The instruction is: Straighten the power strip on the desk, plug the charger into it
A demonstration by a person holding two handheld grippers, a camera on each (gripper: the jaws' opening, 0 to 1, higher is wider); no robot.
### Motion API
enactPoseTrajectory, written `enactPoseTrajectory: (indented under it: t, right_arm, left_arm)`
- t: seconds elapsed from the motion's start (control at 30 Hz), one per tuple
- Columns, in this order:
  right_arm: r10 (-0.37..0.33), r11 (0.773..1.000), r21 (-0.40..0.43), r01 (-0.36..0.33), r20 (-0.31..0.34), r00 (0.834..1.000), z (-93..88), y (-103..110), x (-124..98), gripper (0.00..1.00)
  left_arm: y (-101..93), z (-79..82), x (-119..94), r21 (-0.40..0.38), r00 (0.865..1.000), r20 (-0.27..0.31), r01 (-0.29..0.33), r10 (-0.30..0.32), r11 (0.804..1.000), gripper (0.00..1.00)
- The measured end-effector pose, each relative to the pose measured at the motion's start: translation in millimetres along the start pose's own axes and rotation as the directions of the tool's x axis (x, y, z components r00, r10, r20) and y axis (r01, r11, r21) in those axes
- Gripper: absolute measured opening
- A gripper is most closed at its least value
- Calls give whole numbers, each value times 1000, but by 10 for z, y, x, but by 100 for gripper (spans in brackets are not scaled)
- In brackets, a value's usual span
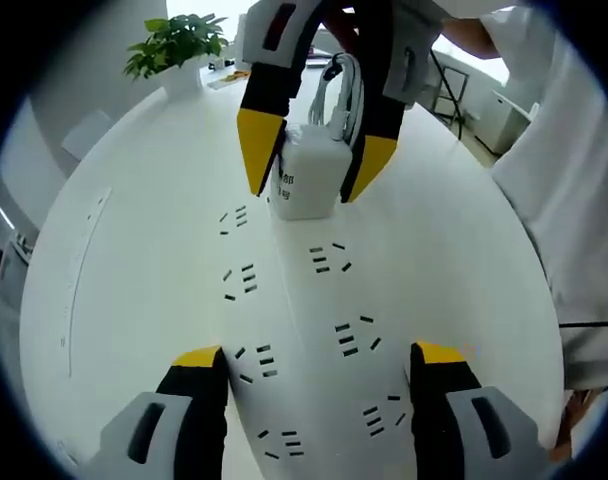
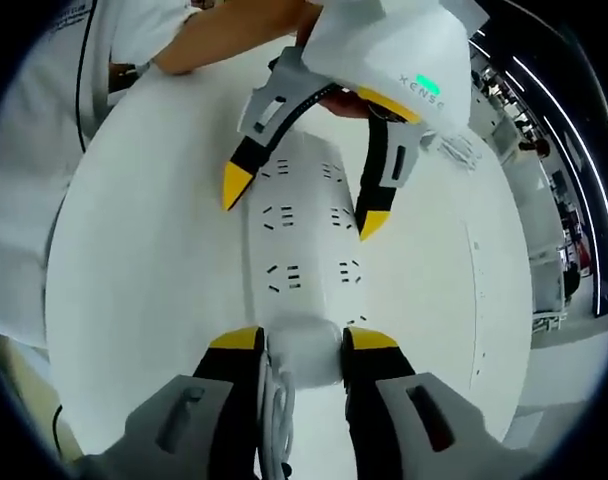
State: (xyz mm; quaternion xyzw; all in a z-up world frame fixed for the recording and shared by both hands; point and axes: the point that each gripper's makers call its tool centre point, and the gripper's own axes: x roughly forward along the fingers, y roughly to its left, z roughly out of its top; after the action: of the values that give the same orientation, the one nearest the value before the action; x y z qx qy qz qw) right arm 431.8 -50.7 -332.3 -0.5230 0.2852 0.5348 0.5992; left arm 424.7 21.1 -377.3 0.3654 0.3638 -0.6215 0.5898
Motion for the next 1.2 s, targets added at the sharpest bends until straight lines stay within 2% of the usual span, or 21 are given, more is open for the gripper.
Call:
enactPoseTrajectory:
  t: [0.5, 1.2]
  right_arm:
    - [-26, 999, 18, 26, -25, 999, 0, 1, 9, 29]
    - [-68, 993, 97, 72, -43, 997, 1, 64, -8, 30]
  left_arm:
    - [-1, -1, 0, 8, 1000, 7, 3, -3, 1000, 75]
    - [-14, 0, 3, 17, 1000, 7, 8, -9, 1000, 73]
